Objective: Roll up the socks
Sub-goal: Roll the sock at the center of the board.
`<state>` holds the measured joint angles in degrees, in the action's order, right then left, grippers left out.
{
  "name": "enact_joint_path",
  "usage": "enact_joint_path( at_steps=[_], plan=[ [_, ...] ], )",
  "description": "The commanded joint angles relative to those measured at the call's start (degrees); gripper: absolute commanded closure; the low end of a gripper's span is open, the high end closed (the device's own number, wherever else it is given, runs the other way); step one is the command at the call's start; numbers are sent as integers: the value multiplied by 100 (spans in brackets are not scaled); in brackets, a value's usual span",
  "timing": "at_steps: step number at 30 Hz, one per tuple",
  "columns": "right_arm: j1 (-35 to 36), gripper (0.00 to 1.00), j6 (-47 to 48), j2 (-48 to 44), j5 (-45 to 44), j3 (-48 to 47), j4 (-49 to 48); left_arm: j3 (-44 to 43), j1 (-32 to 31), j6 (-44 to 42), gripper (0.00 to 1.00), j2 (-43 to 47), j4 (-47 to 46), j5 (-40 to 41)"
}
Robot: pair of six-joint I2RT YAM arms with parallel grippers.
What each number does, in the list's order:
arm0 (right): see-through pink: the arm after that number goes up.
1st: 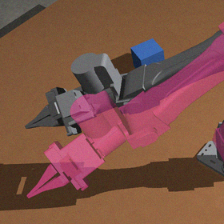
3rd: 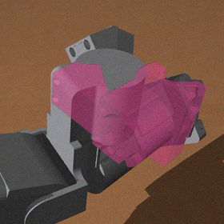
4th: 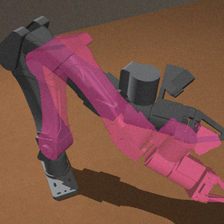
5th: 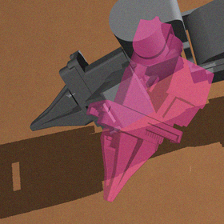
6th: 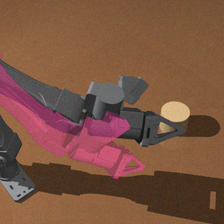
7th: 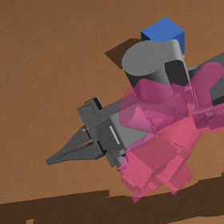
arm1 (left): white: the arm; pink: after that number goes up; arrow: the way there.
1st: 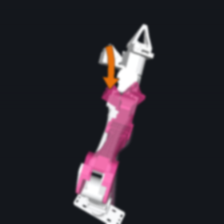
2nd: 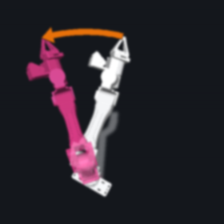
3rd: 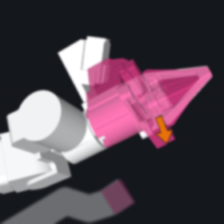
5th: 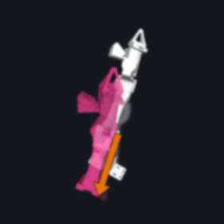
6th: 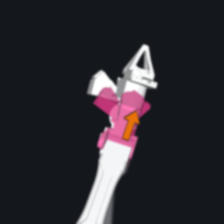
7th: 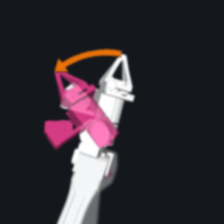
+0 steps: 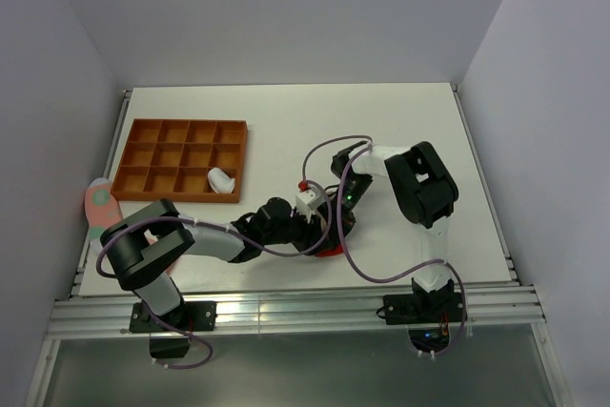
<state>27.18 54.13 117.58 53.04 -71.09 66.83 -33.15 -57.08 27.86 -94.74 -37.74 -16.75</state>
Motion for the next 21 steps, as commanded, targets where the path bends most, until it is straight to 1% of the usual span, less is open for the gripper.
enact_joint_path(
  at_steps=[1,4,10,17,18,21],
  plan=[
    [-72,100,142,63,93,-204,181,-122,-40,-245,61,-71,-15,-118],
    [-107,100,212,63,93,-195,190,-166,-40,-342,61,-106,144,-39],
    [-143,100,300,125,137,-204,269,-254,-40,-404,58,-238,231,-74],
    [-213,100,283,125,119,-160,199,-341,-40,-316,58,-343,319,-144],
    [-222,100,256,125,102,-151,182,-376,-40,-325,58,-361,372,-144],
    [-257,100,160,81,93,-107,59,-595,-40,-246,67,-475,688,-65]
  ],
)
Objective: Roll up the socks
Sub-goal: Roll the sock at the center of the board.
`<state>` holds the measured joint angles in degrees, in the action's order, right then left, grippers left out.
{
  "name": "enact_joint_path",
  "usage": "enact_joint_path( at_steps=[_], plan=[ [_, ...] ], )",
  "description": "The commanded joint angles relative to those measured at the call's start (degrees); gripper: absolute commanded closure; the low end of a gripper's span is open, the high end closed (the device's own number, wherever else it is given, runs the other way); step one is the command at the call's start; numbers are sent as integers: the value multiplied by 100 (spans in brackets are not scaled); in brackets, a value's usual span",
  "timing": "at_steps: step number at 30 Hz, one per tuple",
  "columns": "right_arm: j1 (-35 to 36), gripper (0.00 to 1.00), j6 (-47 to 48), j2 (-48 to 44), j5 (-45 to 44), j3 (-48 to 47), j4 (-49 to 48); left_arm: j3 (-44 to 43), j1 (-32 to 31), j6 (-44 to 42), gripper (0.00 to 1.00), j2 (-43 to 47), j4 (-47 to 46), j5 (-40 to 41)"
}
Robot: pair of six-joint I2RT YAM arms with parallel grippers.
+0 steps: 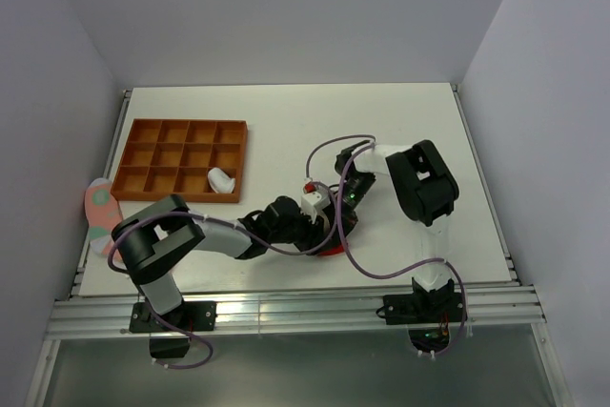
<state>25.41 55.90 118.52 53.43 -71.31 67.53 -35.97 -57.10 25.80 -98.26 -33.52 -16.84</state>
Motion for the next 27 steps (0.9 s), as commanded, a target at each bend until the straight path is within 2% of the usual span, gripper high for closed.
enact_joint_path(
  at_steps=[1,5,7,10,16,27],
  plan=[
    [-89,100,-122,-48,19,-68,-133,-349,-64,3,74,-150,336,-21],
    [-89,96,-316,-136,-61,11,-310,-674,-196,74,92,-343,1073,146],
    [-98,90,-482,-215,-122,55,-502,-833,-240,188,100,-440,1302,242],
    [-115,80,-763,-434,-219,213,-879,-1087,-301,425,100,-510,1830,452],
    [-308,72,-1317,-944,-271,460,-1495,-1448,-302,1084,100,-624,2569,322],
    [-967,64,-1793,-1340,-403,512,-1655,-1606,-310,1691,100,-712,2921,278]
  ],
)
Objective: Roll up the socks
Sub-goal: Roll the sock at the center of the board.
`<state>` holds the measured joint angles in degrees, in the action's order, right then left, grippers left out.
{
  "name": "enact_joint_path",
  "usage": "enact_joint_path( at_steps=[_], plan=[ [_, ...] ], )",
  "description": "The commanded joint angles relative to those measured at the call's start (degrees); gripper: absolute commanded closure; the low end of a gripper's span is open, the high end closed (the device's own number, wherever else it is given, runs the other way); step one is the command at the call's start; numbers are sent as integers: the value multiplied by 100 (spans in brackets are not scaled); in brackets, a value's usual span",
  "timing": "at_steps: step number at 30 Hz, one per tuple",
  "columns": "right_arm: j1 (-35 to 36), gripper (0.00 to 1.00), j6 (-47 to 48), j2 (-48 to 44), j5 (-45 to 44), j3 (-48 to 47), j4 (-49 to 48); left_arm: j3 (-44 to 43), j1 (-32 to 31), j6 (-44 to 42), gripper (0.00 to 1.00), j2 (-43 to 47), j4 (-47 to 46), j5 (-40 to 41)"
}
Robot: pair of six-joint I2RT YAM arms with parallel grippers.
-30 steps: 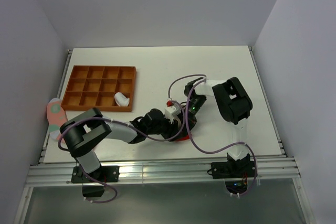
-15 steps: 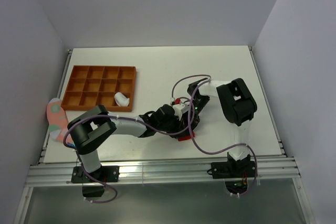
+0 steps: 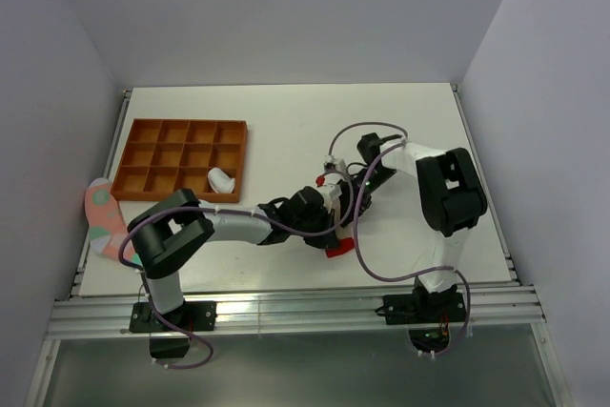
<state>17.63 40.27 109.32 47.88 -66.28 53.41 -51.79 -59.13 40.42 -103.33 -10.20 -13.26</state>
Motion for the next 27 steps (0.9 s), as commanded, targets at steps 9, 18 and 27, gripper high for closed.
enact_joint_path(
  at_steps=[9,18,27],
  plan=[
    [-1041,62,-187,-885,29,212,-331,-480,-90,387,100,-635,1002,-520],
    [-1402,62,-55,-1921,-726,844,-1006,-1113,393,467,100,-1232,2196,-1275],
    [-1140,62,982,-2835,-744,1573,-1130,-1430,947,247,100,-1690,3234,-2030]
  ],
)
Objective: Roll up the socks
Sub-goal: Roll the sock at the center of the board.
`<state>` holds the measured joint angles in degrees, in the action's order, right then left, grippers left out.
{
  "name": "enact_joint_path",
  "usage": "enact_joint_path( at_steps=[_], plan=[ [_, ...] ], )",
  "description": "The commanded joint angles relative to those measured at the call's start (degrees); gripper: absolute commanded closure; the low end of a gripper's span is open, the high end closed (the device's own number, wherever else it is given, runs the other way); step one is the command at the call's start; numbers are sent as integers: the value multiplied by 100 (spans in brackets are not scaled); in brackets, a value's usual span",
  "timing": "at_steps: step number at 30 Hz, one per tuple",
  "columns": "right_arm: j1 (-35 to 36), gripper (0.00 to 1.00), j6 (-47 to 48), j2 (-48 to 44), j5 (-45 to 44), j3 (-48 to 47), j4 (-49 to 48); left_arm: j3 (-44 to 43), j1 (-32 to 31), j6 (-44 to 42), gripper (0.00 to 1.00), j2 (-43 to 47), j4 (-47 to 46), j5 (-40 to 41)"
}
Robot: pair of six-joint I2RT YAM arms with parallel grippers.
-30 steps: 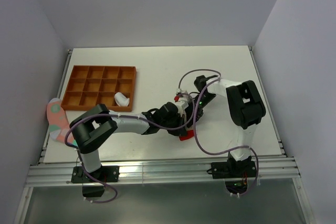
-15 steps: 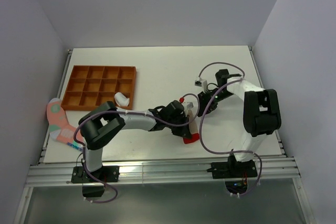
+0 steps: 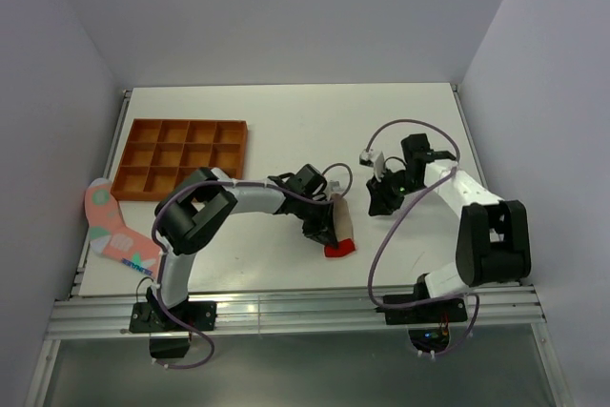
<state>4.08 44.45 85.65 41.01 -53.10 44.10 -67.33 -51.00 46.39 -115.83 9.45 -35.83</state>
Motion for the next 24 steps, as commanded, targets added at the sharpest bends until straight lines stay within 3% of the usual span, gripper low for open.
enact_joint_path(
  at_steps=[1,12,24],
  plan=[
    [303,62,583,-574,-154,352,-287,98,152,-376,100,-458,1339,183],
    [1999,55,899,-2007,-822,1443,-1210,-474,398,-605,100,-634,2781,489],
    [3580,55,891,-1709,-1060,1285,-1675,-131,811,-543,100,-247,3361,1139]
  ],
)
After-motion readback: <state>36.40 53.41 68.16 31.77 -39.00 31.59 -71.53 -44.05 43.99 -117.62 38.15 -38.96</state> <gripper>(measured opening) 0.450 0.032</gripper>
